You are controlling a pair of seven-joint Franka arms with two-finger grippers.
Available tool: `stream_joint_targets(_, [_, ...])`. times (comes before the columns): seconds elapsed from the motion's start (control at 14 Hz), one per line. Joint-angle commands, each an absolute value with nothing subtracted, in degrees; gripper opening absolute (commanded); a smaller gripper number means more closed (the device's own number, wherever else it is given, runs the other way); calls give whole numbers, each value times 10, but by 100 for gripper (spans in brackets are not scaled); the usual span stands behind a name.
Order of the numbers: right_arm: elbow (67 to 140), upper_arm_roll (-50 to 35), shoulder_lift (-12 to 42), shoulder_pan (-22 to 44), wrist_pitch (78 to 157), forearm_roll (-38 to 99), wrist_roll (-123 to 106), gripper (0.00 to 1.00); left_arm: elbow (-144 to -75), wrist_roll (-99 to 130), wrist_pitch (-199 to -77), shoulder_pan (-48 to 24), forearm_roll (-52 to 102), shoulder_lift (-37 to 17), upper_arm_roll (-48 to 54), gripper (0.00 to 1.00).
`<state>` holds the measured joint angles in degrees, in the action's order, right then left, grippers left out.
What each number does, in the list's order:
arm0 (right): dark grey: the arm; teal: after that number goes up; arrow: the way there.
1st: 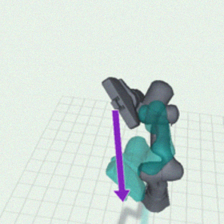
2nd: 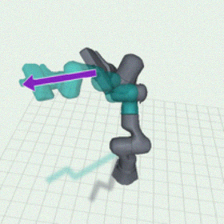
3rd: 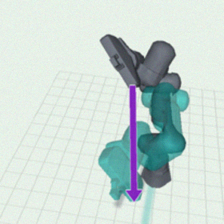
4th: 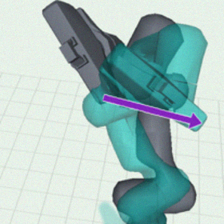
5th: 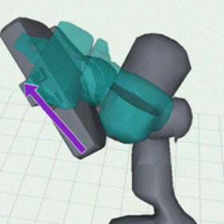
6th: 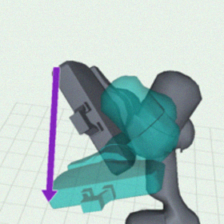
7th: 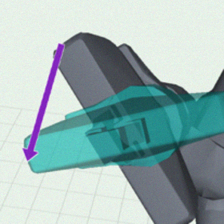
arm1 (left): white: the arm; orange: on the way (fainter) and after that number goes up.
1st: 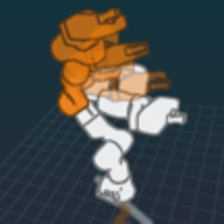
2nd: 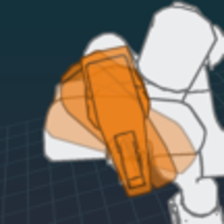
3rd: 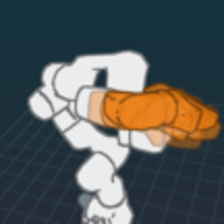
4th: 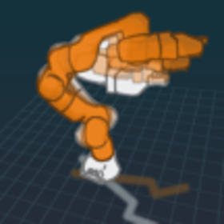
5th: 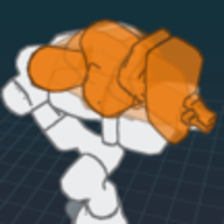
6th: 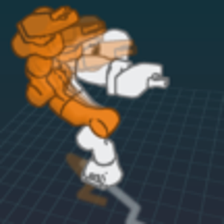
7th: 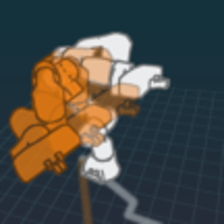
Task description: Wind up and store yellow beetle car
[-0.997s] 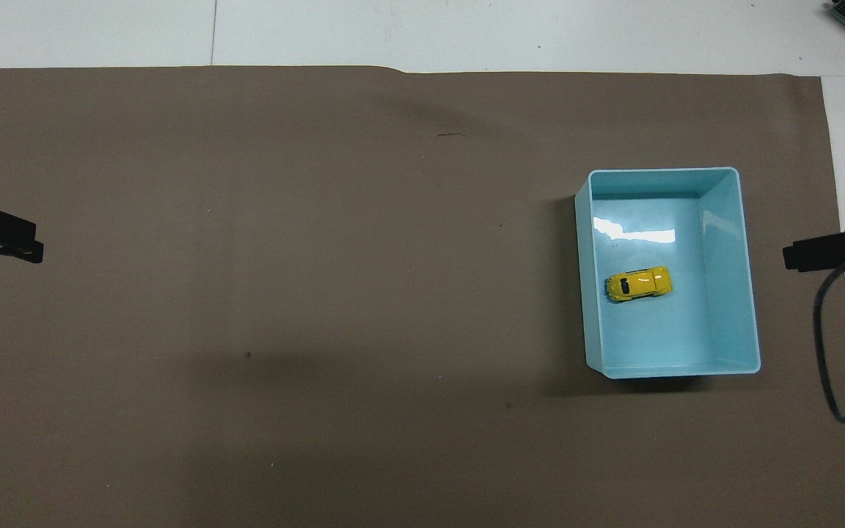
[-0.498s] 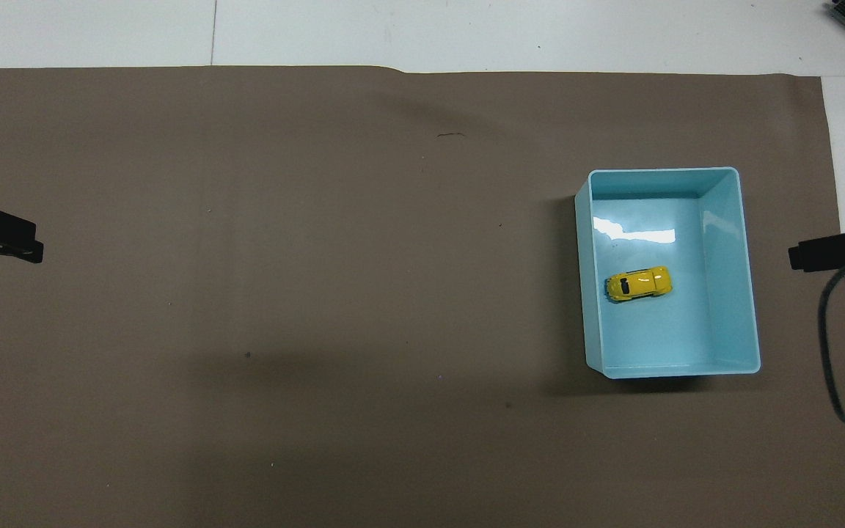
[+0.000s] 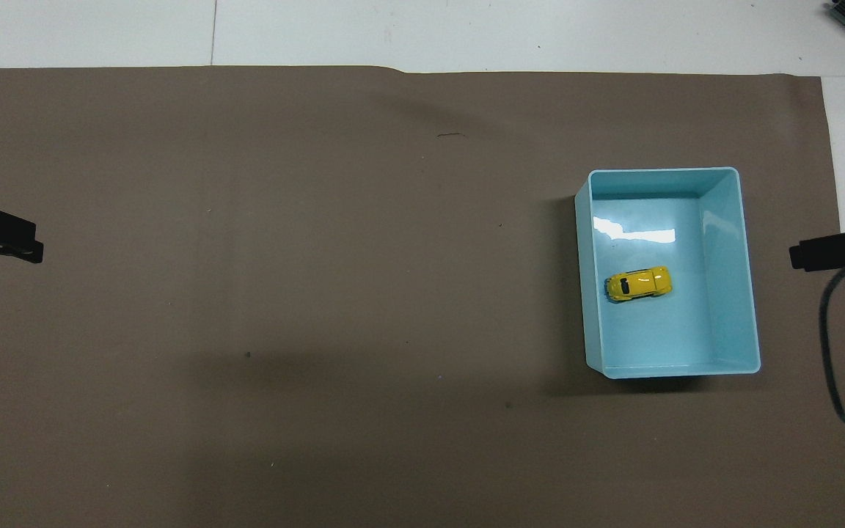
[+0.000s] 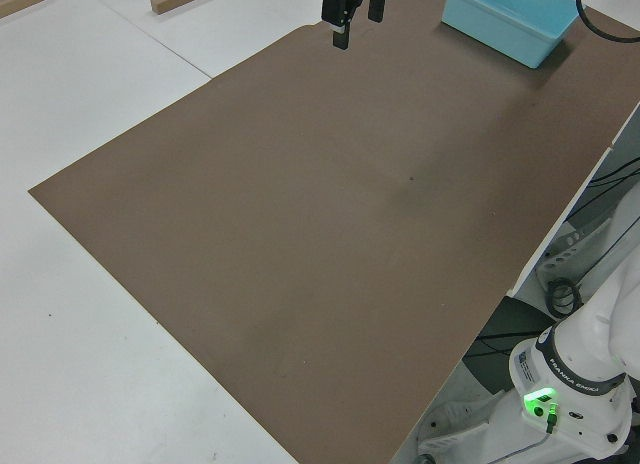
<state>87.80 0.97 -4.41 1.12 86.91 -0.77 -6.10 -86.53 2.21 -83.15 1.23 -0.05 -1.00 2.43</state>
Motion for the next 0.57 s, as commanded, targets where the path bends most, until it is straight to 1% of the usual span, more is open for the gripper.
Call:
stream_joint_targets(0.0, [876,4,-47,5,869,-10,-52,100,-864,26,-822,21,-8,-5,31,100])
stream_joint_targets(0.5, [877,4,-47,5,870,-6,-52,100,-864,26,-822,21,-9,-5,31,100])
